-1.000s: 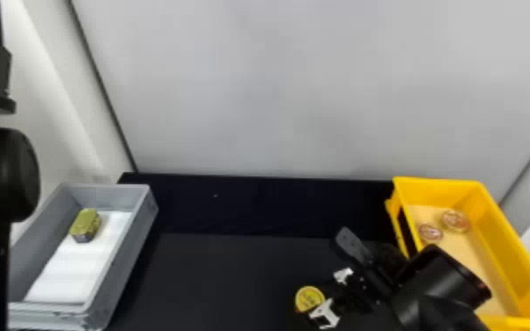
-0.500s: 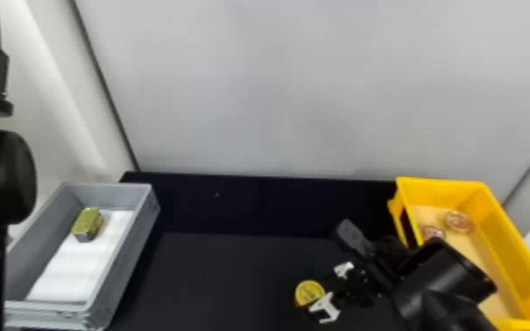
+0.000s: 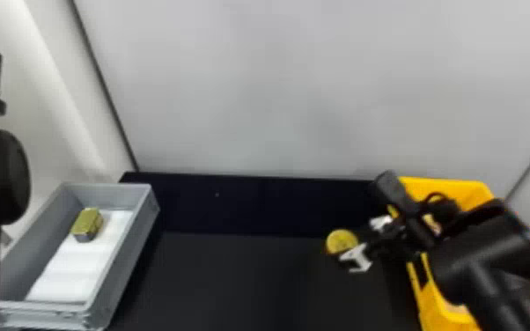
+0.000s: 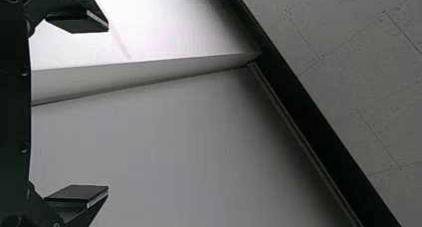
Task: Pick up the round yellow can and place it in the yellow rectangular box
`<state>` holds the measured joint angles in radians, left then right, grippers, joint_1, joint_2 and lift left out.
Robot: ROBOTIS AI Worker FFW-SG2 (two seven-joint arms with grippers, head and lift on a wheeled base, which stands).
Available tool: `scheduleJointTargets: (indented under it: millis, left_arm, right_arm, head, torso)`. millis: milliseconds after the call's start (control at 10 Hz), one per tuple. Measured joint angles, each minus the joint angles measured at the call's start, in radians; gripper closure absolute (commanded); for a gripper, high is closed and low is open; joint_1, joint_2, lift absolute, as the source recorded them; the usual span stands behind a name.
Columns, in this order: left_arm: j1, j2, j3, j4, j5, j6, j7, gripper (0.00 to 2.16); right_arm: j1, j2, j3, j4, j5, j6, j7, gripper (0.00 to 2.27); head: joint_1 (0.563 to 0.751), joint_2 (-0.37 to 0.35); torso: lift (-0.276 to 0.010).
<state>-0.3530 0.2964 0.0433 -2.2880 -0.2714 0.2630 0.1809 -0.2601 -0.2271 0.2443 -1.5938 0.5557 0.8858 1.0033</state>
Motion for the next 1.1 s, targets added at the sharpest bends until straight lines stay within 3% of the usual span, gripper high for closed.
scheduleJointTargets:
  millis: [500, 1100]
  left_arm:
    - [-0.006, -0.001, 0.000, -0.007, -0.002, 0.013, -0.003, 0.13]
    - [-0.012, -0.001, 0.003, -0.017, -0.003, 0.027, -0.007, 0.13]
  right_arm:
    - [0.021, -0.062, -0.162, -0.189, 0.157, 0.101, 0.071, 0.61]
    - [0.050, -0.131, -0.370, -0.234, 0.233, 0.119, 0.078, 0.61]
  head:
    - [0.663, 0.054]
    - [0.663, 0.054]
  torso:
    - [-0.010]
    - [-0.010]
